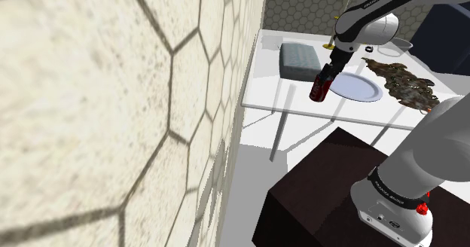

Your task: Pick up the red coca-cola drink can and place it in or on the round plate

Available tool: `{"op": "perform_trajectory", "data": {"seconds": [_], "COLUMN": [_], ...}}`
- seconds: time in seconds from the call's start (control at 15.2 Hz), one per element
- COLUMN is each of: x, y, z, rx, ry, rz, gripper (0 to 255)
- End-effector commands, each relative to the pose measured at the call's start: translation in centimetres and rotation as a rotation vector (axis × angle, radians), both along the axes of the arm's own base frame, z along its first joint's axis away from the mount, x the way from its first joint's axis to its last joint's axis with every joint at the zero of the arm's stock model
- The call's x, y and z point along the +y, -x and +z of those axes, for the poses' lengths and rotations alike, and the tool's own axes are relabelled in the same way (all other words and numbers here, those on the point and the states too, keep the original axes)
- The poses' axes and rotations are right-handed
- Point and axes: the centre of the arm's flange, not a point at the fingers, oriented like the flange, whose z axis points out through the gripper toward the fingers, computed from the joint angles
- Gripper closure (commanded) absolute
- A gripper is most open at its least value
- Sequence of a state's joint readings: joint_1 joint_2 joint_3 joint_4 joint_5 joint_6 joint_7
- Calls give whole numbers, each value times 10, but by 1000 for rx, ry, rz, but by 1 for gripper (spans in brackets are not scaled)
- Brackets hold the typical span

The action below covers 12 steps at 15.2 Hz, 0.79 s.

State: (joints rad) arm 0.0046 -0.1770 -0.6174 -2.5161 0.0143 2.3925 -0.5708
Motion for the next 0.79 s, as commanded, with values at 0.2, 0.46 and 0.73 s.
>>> {"op": "perform_trajectory", "data": {"seconds": [0.2, 0.46, 0.73], "x": [0, 0, 0], "y": [0, 0, 0], "z": [0, 0, 0], "rx": [0, 0, 0], "ry": [0, 0, 0], "rz": [0, 0, 0], "gripper": [255, 255, 255]}}
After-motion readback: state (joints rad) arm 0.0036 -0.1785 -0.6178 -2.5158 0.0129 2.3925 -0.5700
